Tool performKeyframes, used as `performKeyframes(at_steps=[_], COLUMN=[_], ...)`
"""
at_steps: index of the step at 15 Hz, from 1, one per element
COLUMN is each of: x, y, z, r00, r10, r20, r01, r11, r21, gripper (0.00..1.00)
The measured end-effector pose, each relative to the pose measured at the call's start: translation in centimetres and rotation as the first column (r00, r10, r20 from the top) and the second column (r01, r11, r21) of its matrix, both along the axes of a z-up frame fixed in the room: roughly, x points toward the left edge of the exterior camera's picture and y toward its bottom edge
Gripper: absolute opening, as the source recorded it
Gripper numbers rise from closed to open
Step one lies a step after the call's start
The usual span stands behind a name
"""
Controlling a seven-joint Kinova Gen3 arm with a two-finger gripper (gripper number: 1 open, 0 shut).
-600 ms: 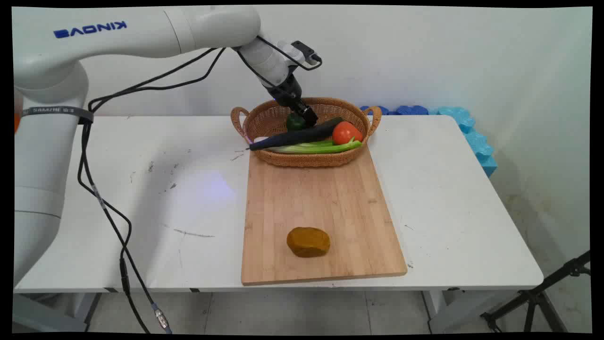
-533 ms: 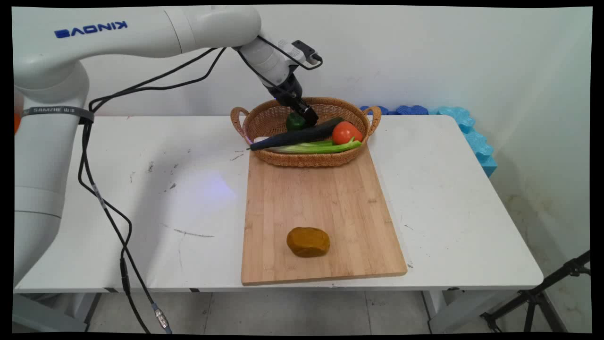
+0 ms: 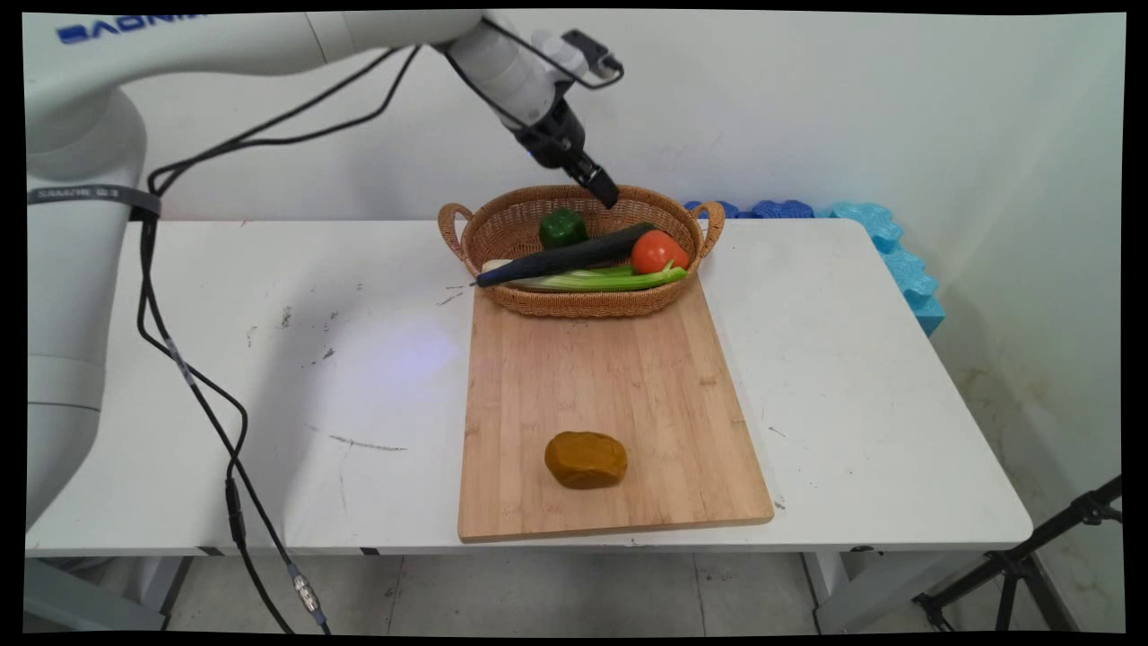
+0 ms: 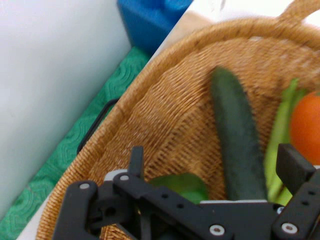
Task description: Pick up the potato from the cutting board
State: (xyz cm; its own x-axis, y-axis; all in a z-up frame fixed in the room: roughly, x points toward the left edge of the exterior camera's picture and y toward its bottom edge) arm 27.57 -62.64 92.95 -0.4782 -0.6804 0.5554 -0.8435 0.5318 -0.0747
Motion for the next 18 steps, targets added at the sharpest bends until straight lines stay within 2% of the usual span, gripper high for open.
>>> performKeyframes(at_steps=[4, 8, 12, 18], x=[-0.6, -0.9, -0.9, -0.6], y=[2.4, 6.2, 10.5, 17.0], z=[4.3, 9.1, 12.9, 16.4], r00=[0.998, 0.989, 0.969, 0.927], r10=[-0.051, -0.127, -0.218, -0.334], r20=[-0.032, -0.079, -0.118, -0.173], r01=[0.050, 0.124, 0.214, 0.336], r11=[0.998, 0.991, 0.976, 0.942], r21=[-0.025, -0.040, -0.041, -0.017], gripper=[1.00, 1.00, 1.00, 1.00])
